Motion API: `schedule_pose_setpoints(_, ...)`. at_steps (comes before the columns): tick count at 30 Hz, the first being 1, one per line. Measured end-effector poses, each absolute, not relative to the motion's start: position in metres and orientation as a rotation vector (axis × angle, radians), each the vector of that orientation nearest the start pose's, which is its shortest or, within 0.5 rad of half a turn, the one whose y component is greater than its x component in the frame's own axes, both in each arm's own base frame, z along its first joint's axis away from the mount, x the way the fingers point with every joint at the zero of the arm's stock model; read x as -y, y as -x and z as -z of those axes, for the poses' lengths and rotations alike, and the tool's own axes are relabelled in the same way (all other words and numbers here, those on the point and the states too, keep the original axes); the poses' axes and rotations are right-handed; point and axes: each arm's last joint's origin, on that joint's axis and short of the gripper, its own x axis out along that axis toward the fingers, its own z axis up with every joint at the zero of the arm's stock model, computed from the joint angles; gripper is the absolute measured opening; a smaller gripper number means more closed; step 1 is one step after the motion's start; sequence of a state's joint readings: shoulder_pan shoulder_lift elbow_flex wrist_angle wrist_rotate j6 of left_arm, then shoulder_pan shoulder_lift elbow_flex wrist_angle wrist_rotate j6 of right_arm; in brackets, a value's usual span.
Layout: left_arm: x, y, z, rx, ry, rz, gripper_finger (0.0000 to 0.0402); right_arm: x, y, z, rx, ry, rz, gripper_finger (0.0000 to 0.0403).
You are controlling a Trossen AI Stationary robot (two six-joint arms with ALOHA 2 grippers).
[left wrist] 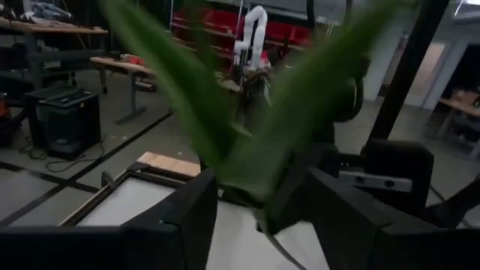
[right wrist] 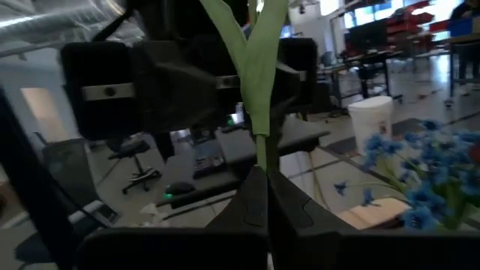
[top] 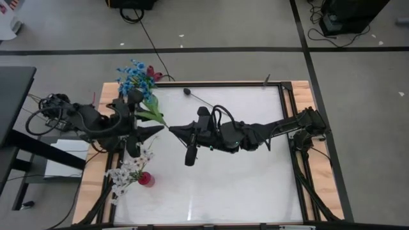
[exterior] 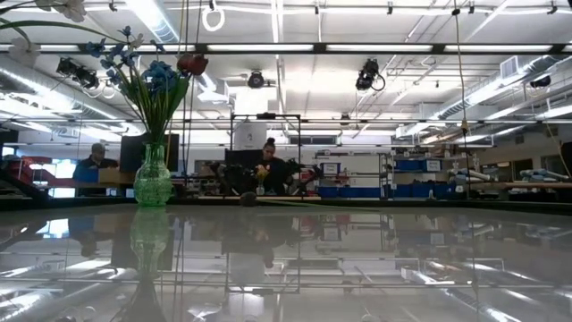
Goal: Sort flowers into vase by color
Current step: Put the bottom black tulip into the red vase
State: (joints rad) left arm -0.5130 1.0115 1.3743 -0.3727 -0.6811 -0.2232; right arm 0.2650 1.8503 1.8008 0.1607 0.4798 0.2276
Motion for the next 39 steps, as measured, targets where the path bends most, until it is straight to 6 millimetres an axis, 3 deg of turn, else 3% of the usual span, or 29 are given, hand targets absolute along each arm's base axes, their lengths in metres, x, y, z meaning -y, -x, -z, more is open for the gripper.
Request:
schedule_pose_setpoints(13, 0.065, -0.154, -0.48, 0.091, 0.249, -0.194, 0.0013, -0.101, -0.422, -0.415, 0.127, -0.253, 0.196, 0.0)
schedule_pose_setpoints(17, 0.066, -0.154, -0.477, 0.053, 0.187, -0.172, 0.0007, -0.101, -0.422, -0.411, 0.09, -0.28, 0.2, 0.0007)
schedule_pose_setpoints(20, 0.064, -0.149, -0.469, -0.048, 0.082, -0.156, 0.0005, -0.097, -0.423, -0.403, 0.022, -0.328, 0.232, 0.004)
schedule_pose_setpoints(27, 0.038, -0.092, -0.471, -0.327, 0.045, -0.149, 0.0002, -0.092, -0.42, -0.382, -0.144, -0.422, 0.359, 0.0117)
schedule_pose_setpoints(33, 0.014, -0.047, -0.456, -0.571, 0.109, -0.102, 0.0002, -0.09, -0.415, -0.368, -0.251, -0.463, 0.46, 0.0122)
schedule_pose_setpoints(39, 0.005, -0.027, -0.436, -0.709, 0.134, -0.002, 0.0002, -0.089, -0.414, -0.365, -0.265, -0.493, 0.49, 0.0121)
